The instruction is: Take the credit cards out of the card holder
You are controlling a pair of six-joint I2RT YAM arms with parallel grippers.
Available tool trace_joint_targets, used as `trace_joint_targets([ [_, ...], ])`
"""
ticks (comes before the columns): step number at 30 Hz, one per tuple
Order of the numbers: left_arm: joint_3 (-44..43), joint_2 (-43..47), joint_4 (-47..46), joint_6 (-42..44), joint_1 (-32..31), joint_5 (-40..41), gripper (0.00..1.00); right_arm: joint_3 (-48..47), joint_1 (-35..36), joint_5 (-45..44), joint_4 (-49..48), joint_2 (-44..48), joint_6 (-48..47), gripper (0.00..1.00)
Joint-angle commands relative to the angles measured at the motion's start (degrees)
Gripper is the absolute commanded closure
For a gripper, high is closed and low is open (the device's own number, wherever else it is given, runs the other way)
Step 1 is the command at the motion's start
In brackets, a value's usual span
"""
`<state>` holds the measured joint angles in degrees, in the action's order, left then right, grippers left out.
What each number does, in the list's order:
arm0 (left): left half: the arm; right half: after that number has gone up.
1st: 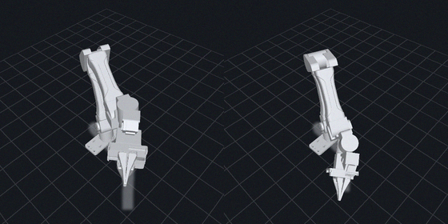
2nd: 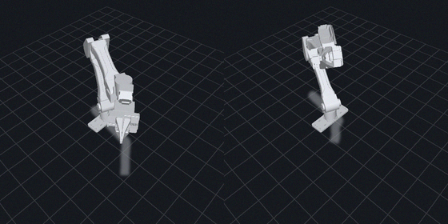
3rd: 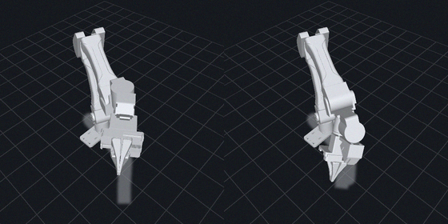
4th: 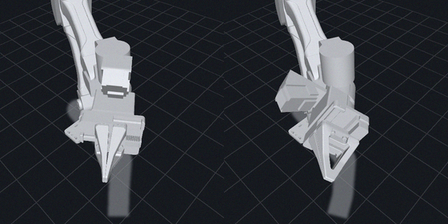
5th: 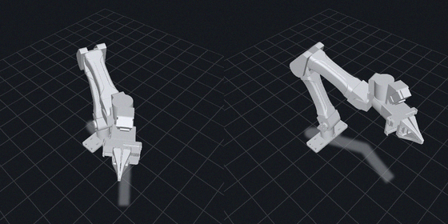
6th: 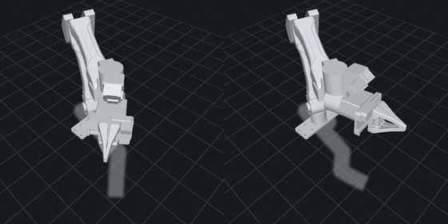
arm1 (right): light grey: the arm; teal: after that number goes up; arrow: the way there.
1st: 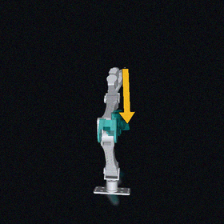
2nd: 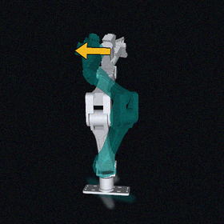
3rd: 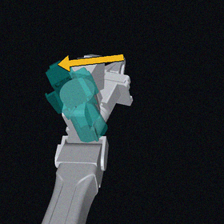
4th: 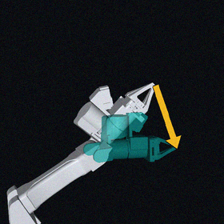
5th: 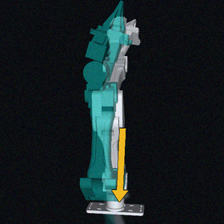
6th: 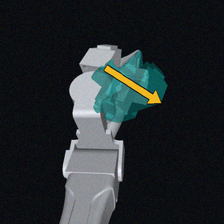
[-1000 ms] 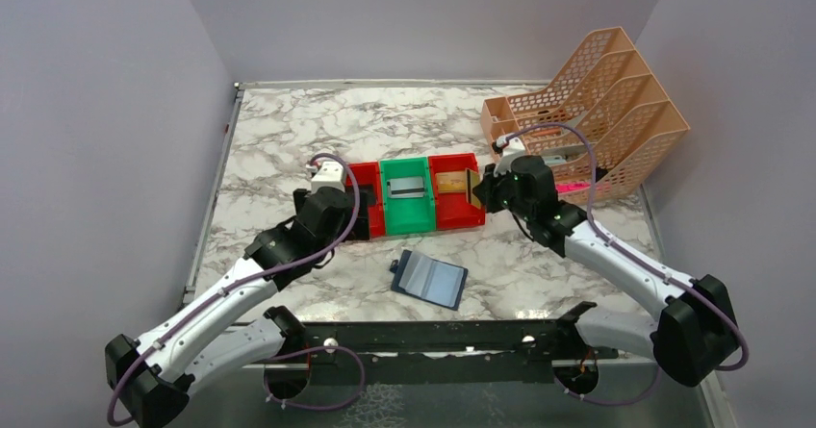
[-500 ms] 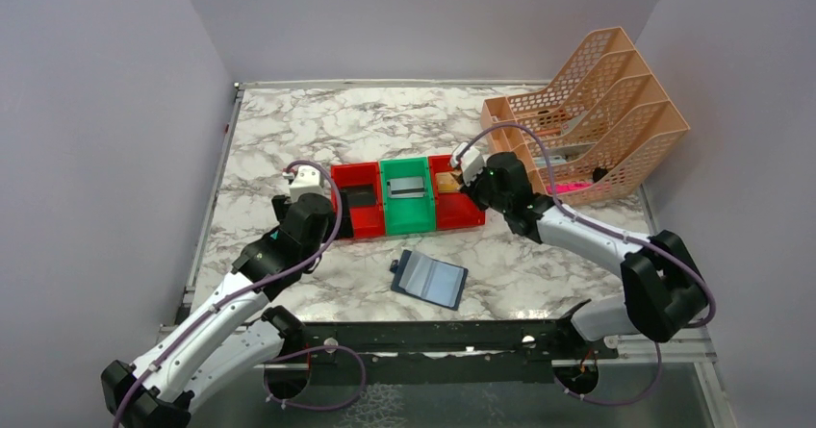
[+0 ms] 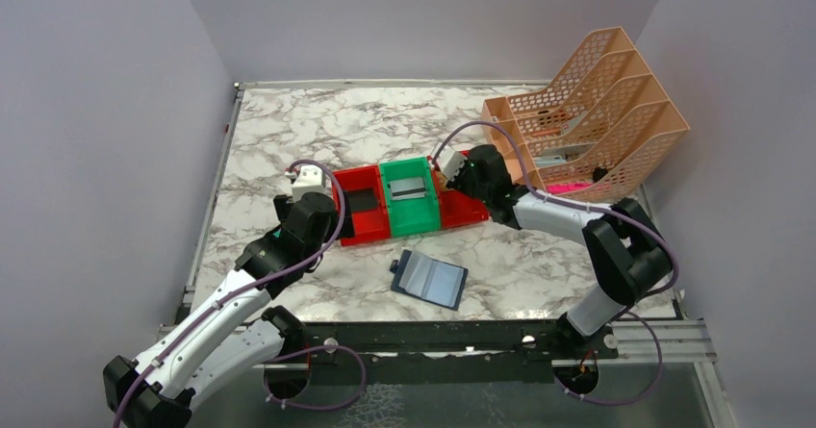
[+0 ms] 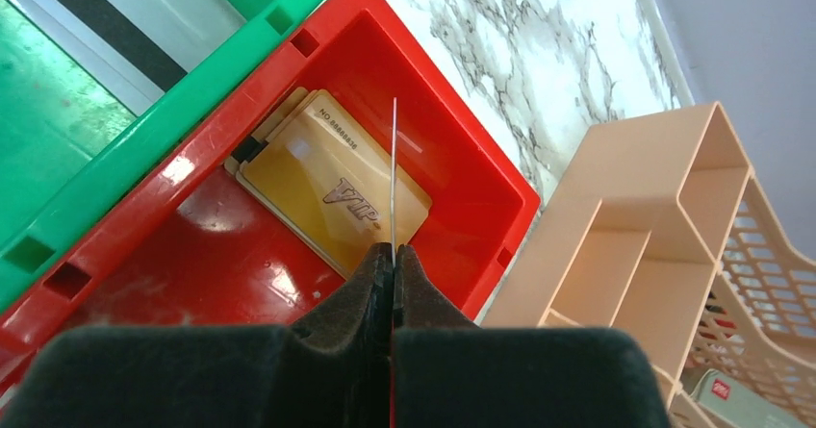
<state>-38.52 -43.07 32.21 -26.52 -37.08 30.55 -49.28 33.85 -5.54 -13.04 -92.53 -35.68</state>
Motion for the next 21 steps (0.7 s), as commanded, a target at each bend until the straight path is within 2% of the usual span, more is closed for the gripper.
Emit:
trace_joint_targets([
  [1,0.2,0.2,-1.4,-0.3,0.3,1.4,0.01,-2.3,0.2,-3.3,-2.7,-2.9,-7.5,0.96],
  [7,0.1,0.0,-1.4,-0.3,0.4,1.2,0.01,-2.4,0.2,0.5,-2.4,-3.7,-11.9,0.95],
  [16,0.0,-0.3,-1.4,-0.3,0.4,0.8,0.01,-1.5,0.3,6.9,-4.4,-3.4,-12.7,0.94],
  [21,0.0,-0.5,-1.4,-0.3,0.4,0.6,0.01,-1.3,0.2,5.4,-6.8,-5.6,-14.5,0.93],
])
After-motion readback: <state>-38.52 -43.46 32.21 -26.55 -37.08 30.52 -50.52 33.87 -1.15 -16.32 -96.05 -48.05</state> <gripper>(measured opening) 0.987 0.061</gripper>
